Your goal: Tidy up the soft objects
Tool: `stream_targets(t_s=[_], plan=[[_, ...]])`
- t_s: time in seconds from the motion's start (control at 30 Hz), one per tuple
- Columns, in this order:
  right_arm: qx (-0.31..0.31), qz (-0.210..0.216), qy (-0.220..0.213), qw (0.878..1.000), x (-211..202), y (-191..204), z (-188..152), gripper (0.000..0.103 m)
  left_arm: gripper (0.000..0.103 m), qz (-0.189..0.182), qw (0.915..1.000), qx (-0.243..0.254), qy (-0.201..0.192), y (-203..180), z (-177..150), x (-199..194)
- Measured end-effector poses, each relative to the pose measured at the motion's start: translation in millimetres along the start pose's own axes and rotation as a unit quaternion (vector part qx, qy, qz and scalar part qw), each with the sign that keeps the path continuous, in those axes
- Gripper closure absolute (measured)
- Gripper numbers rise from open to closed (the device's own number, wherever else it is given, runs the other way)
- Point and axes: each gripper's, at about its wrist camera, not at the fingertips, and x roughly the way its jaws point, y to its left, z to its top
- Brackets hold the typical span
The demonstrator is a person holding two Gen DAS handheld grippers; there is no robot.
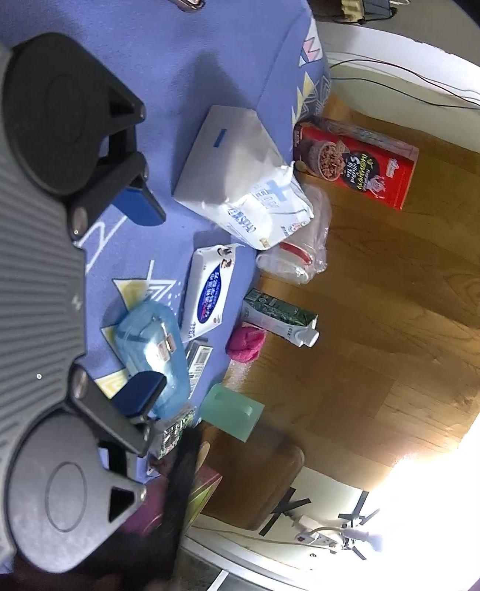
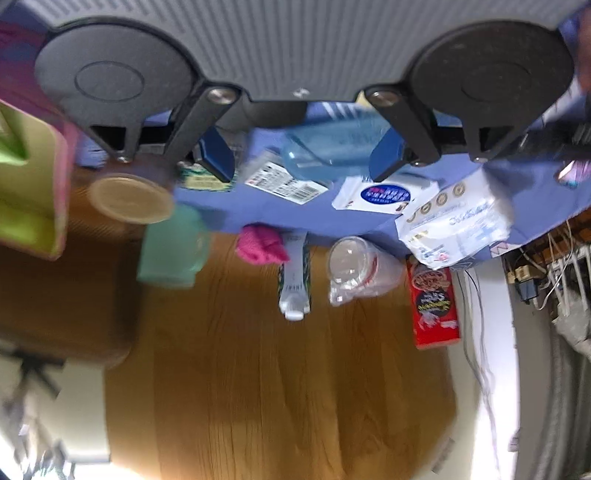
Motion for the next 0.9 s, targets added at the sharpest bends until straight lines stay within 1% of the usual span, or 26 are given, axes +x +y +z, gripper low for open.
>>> stream_targets(t_s=[0.1, 0.17, 0.23, 0.27, 0.3, 0.37, 0.47, 0.67, 0.77, 0.83, 0.9], plan=[[0.021, 0.011, 0.040, 0.999, 39, -4, 17, 0.023, 0.014, 0.000, 0.9999, 0.013, -0.007, -5, -2, -2], [0.046, 0.016, 0.066, 0.997, 61, -8, 21, 0.023, 0.014, 0.001, 0.9999, 0.013, -0.010, -5, -2, -2], [0.059, 0.028, 0.093, 0.994, 79, -9, 23, 0.030, 0.014, -0.001, 0.9999, 0.007, -0.010, -3, -1, -2], [0.058, 0.033, 0.108, 0.992, 84, -7, 22, 0.037, 0.014, -0.002, 0.9999, 0.004, -0.010, -1, -1, -2], [0.058, 0.036, 0.125, 0.990, 89, -5, 19, 0.039, 0.014, -0.003, 1.0000, -0.001, -0.009, 1, -1, -2], [0.053, 0.043, 0.126, 0.990, 84, 0, 15, 0.041, 0.014, -0.007, 0.9999, -0.009, -0.008, 3, 0, -1], [0.031, 0.077, 0.130, 0.988, 65, 12, 6, 0.046, 0.014, -0.012, 0.9997, -0.021, -0.006, 7, 1, -1], [-0.035, 0.116, 0.132, 0.984, 11, 39, -34, 0.046, 0.014, -0.015, 0.9995, -0.029, -0.002, 9, 1, -1], [-0.054, 0.114, 0.109, 0.986, -10, 42, -47, 0.044, 0.014, -0.014, 0.9995, -0.028, -0.001, 8, 1, -1], [-0.043, 0.109, 0.094, 0.989, -20, 37, -51, 0.043, 0.014, -0.012, 0.9996, -0.027, 0.001, 8, 1, -1], [-0.023, 0.104, 0.086, 0.991, -20, 28, -50, 0.042, 0.014, -0.010, 0.9996, -0.027, 0.002, 8, 1, 0]])
